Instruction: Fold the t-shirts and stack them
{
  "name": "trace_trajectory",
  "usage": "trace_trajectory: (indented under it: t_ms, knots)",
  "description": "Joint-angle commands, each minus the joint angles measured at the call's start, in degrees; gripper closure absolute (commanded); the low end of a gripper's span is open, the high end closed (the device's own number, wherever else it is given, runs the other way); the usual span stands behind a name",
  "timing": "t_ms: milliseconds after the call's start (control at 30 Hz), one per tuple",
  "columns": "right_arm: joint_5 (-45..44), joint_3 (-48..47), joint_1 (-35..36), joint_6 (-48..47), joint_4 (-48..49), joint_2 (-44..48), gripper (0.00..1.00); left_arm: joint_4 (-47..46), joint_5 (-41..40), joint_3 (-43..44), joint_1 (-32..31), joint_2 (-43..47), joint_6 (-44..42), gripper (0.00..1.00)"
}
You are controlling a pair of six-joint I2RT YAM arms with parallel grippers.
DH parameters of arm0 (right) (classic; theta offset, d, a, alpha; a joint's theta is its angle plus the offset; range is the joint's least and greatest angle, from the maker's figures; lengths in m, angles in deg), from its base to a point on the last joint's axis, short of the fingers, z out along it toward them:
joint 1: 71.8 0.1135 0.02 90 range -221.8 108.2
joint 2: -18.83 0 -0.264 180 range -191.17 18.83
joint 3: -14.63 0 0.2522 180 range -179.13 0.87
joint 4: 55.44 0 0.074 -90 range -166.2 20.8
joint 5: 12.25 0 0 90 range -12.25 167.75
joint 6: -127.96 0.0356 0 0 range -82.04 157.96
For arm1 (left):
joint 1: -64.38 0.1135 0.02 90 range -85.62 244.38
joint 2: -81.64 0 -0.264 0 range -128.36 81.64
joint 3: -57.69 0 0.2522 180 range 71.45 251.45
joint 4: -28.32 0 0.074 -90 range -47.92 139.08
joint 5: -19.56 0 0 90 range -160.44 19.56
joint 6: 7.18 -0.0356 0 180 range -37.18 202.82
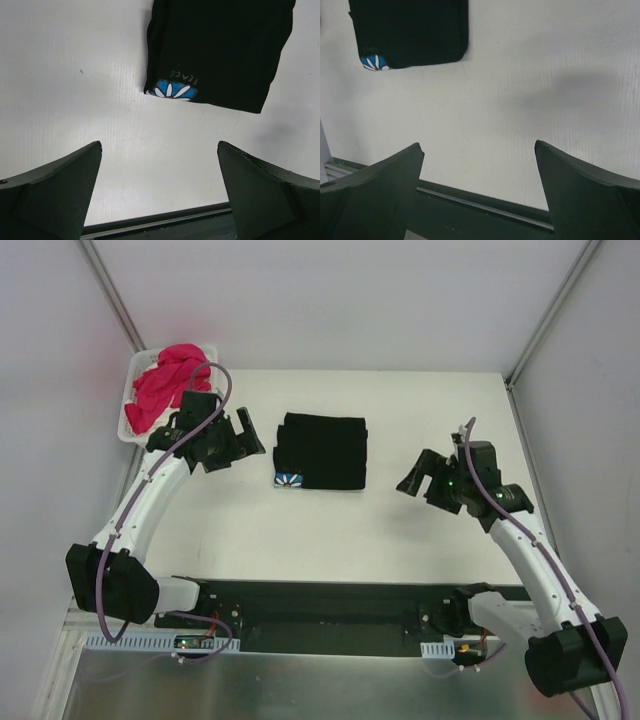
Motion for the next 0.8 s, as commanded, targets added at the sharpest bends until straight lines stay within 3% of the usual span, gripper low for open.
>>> trace_trajectory:
  t_ms: [0,133,400,767]
  knots:
    - [4.3,2.1,0.0,6.4,16.1,-6.2,0.04,-3.3,2.7,-1.5,0.4,1.2,1.1,0.01]
    - [2.3,-0.8,0.6,10.7,29.3,-16.9,0.03,-4.8,5.2,-3.1,1.9,2.9,0.8,0.01]
    - [0.0,-17.0,4.7,8.0,29.6,-39.1,0.01,-6.6,8.9,-5.8,6.6,4.4,2.3,0.01]
    - [1.3,-26.1,5.4,5.5,29.7,-53.7,0.08,-6.6,11.3,-4.9,11.2,4.1,-0.1,0.01]
